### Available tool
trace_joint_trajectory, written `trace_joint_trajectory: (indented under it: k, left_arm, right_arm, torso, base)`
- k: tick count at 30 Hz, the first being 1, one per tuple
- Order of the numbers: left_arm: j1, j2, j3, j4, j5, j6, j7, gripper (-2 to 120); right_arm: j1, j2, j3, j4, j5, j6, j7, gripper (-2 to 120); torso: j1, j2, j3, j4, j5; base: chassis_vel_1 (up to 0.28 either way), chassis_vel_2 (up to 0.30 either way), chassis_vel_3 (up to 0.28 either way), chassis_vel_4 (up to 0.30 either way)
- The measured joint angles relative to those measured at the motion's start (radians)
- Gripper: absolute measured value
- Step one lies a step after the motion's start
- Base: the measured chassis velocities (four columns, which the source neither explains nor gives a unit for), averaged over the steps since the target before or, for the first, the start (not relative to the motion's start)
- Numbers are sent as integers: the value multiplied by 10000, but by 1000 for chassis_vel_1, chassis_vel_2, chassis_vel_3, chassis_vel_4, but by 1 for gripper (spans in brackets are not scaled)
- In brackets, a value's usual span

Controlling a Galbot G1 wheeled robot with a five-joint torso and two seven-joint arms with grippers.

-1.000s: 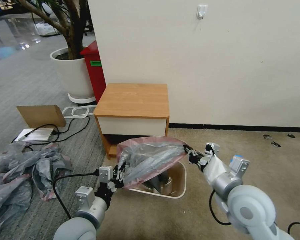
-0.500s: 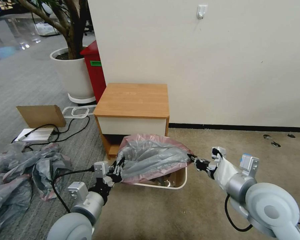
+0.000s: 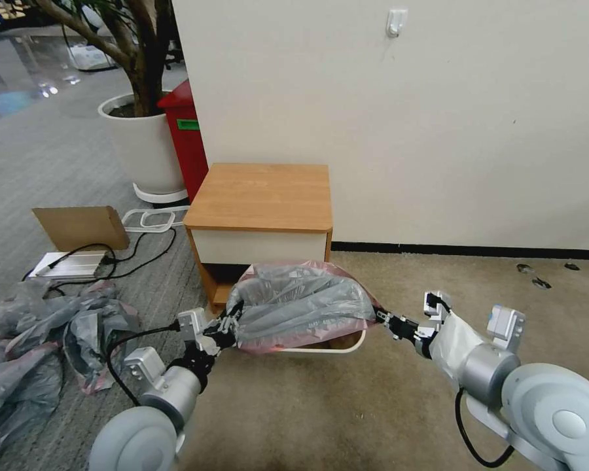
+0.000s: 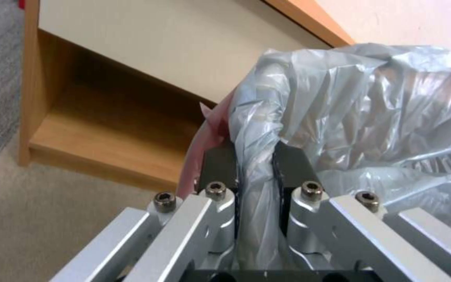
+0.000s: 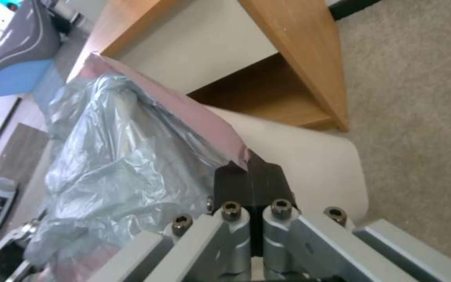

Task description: Pick up the garbage bag from the table and place it over the trash can.

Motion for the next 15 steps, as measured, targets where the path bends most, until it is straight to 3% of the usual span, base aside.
trace_joint_trajectory:
  k: [12,15]
  left_arm:
    - [-223,26,-80,107,-1036,13,-417,9]
    - [-286,23,-87,108,-1252,23,-521,9]
  right_arm:
    - [-235,229,25,83,49,14,-143,0]
    - [-383,363,-6,27,-481,20,-528,0]
  torso:
    - [0,0,0,0,0]
    - [1,0,0,0,-1]
  base:
    - [0,0,0,0]
    - [0,0,0,0]
